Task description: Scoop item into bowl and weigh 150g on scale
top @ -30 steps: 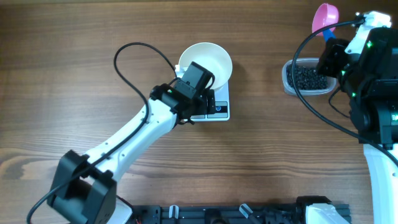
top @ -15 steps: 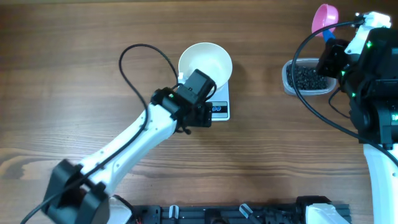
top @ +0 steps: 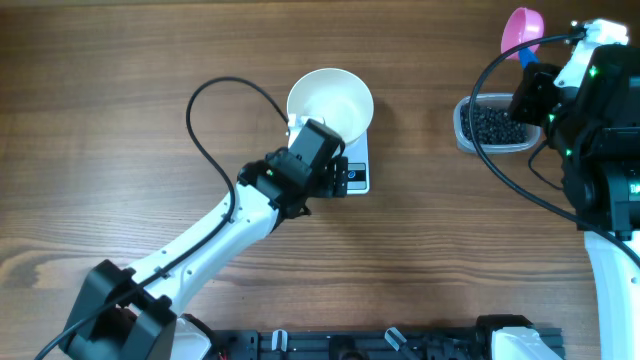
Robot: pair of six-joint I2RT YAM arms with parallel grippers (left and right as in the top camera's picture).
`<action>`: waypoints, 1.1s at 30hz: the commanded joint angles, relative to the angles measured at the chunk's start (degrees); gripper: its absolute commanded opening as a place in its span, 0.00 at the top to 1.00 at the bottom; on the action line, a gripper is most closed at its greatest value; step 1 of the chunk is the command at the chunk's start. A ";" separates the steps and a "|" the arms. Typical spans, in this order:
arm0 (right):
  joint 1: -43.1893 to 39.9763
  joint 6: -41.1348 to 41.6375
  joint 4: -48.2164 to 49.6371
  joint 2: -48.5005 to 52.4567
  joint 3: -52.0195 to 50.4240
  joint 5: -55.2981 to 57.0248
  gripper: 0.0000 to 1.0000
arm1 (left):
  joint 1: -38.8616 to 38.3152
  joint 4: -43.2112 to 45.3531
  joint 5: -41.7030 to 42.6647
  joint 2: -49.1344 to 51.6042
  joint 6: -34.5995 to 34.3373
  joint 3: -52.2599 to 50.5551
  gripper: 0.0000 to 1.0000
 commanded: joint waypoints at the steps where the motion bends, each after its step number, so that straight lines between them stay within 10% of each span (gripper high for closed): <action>1: -0.24 -0.98 0.11 0.02 1.09 1.25 0.96 | -0.09 2.64 -2.80 0.44 0.50 -3.26 0.00; 33: -0.24 -1.07 0.52 0.02 1.09 1.25 0.96 | -0.15 10.01 -3.06 7.54 -4.28 -5.29 0.00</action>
